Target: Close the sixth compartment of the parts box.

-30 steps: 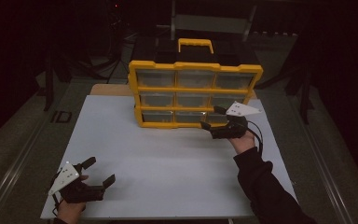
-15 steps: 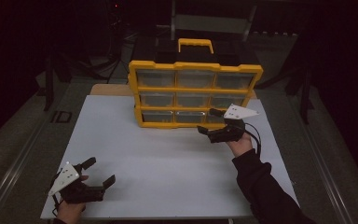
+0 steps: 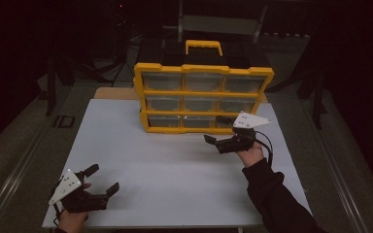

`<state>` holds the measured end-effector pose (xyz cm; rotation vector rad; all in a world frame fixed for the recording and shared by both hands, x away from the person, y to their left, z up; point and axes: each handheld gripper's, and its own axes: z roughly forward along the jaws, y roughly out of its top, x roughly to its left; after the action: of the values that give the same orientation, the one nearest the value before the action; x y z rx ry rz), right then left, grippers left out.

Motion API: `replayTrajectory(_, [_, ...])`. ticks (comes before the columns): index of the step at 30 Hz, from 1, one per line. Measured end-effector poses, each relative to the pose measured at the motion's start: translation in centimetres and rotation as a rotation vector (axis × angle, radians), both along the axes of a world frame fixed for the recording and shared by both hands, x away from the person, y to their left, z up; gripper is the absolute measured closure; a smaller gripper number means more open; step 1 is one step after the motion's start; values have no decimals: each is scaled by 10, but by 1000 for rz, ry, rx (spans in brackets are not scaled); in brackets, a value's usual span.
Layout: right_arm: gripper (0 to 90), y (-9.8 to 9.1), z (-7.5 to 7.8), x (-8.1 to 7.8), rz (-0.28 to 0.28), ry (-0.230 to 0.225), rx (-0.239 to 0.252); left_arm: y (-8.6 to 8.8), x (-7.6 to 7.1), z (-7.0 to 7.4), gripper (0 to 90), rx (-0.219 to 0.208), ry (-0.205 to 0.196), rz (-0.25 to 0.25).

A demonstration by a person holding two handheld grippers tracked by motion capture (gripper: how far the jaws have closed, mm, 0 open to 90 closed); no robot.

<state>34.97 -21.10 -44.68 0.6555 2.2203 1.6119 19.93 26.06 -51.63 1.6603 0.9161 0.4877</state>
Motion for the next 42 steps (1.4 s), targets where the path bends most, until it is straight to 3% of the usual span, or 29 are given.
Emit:
replayTrajectory(17, [137,-5,14,-35,43,-25,34,1,0,0,0,-3,1,0])
replayTrajectory(28, [126,-15,11,-65,78,-63,47,1,-1,0,0,-7,1,0])
replayTrajectory(33, [124,-22,8,-81,93,-84,29,1,0,0,0,-9,2,2])
replayTrajectory(42, [116,-39,-1,-98,61,-80,19,1,0,0,0,-8,1,2])
